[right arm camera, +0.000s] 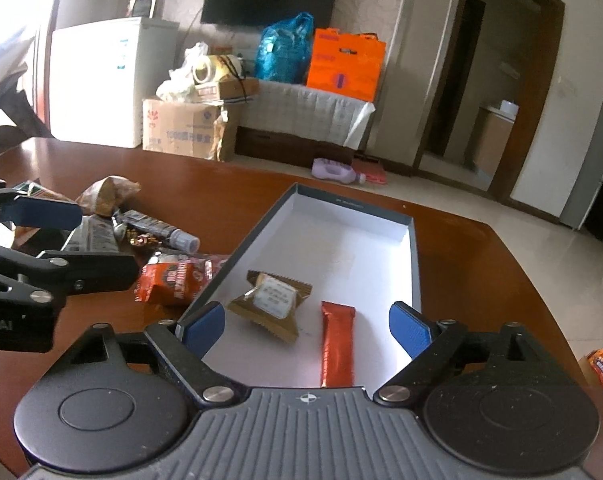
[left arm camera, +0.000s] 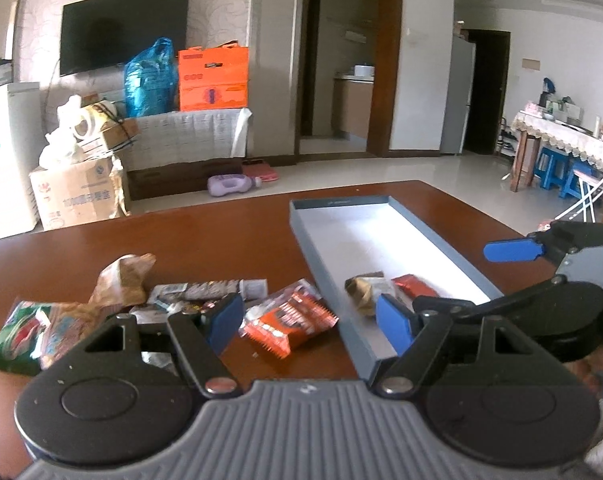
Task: Organize snacks
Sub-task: 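Withdraw both tools from the box back toward the snack pile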
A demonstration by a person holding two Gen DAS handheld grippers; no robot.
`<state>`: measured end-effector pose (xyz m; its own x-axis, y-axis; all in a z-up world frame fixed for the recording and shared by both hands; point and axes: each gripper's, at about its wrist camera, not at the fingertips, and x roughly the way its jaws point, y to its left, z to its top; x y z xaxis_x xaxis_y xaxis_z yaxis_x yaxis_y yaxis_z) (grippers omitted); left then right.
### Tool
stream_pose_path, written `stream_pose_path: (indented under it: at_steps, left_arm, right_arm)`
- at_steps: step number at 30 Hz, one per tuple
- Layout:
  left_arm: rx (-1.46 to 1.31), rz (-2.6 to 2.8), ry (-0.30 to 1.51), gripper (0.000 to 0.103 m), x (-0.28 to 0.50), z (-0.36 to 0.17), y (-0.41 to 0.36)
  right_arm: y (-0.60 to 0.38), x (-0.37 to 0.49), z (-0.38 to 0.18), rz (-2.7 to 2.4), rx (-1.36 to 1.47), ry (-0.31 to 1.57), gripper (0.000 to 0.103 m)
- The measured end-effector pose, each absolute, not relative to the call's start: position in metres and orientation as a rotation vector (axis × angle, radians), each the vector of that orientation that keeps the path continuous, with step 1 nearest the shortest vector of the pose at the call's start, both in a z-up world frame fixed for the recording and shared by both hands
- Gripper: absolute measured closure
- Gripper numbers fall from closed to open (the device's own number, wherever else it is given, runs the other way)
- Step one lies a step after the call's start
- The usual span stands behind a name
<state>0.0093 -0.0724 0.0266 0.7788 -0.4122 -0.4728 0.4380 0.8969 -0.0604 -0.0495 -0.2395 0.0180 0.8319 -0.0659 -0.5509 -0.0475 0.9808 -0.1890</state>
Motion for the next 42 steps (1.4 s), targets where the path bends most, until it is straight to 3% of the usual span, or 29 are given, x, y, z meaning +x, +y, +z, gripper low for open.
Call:
stream_pose_path:
  at_steps: [17, 19, 20, 32, 42]
  left_arm:
    - [0.066, -0.328, 0.537, 0.029, 0.001, 0.006, -0.003]
    - [0.082, -0.32, 0.536, 0.017, 0.004, 0.003, 0.004]
    - [0.102, -0.31, 0.526, 0.016, 0.005, 0.002, 0.006]
    - [0.121, -0.304, 0.534, 0.016, 0.02, -0.006, 0.011]
    - [0.162, -0.316, 0.555, 0.016, 0.043, -0.027, -0.004]
  right_arm:
    - [-0.213, -0.05, 0.031, 0.135, -0.154, 0.511, 0.013]
    - [-0.207, -0.047, 0.031, 0.189, -0.15, 0.514, 0.013]
    - [-0.204, -0.047, 0.03, 0.216, -0.148, 0.516, 0.013]
    - [-0.182, -0.027, 0.001, 0.354, -0.133, 0.663, 0.014]
    - [-0.214, -0.031, 0.004, 0.169, -0.114, 0.595, 0.018]
